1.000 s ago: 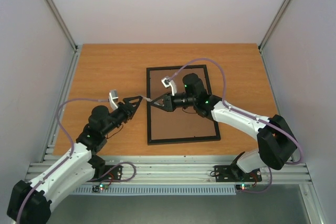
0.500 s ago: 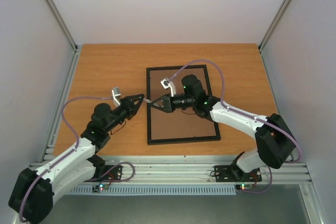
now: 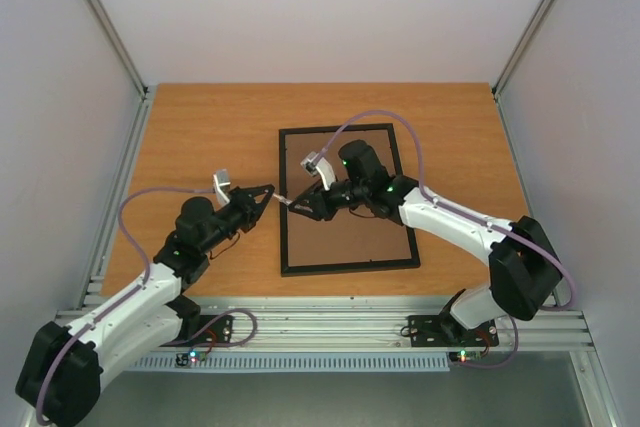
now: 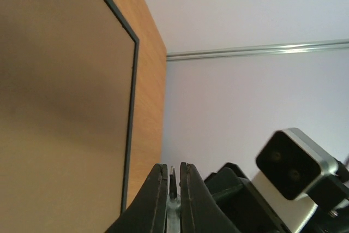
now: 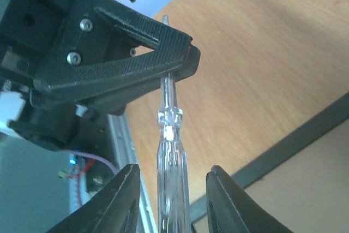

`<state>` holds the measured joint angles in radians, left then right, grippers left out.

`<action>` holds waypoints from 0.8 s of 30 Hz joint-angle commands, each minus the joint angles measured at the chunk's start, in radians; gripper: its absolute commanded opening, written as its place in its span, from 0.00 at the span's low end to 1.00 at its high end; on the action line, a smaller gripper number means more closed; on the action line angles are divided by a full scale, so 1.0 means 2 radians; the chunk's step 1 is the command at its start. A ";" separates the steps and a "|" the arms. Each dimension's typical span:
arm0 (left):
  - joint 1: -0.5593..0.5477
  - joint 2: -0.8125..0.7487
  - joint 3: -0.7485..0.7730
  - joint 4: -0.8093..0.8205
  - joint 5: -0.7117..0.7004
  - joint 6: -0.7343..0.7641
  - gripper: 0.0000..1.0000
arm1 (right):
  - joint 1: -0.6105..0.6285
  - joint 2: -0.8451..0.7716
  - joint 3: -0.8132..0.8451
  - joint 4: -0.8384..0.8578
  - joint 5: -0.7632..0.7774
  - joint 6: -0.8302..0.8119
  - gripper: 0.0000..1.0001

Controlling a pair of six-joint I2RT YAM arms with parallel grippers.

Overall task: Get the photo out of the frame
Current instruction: Adjust the screwdriver at the photo frame.

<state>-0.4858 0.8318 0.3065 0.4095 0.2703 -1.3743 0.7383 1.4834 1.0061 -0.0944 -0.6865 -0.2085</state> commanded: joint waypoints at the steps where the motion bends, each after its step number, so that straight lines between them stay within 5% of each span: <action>1: -0.001 -0.014 0.008 -0.038 -0.013 0.017 0.01 | 0.015 -0.024 0.036 -0.105 0.054 -0.129 0.37; 14: -0.001 -0.018 0.014 -0.076 -0.018 0.008 0.00 | 0.107 0.001 0.055 -0.128 0.261 -0.252 0.33; 24: -0.001 -0.030 0.004 -0.069 -0.016 0.008 0.01 | 0.112 0.022 0.068 -0.129 0.285 -0.261 0.31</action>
<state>-0.4858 0.7925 0.3088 0.2337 0.2451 -1.3575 0.9539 1.5085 1.0977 -0.3450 -0.1589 -0.7040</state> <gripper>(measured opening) 0.054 0.311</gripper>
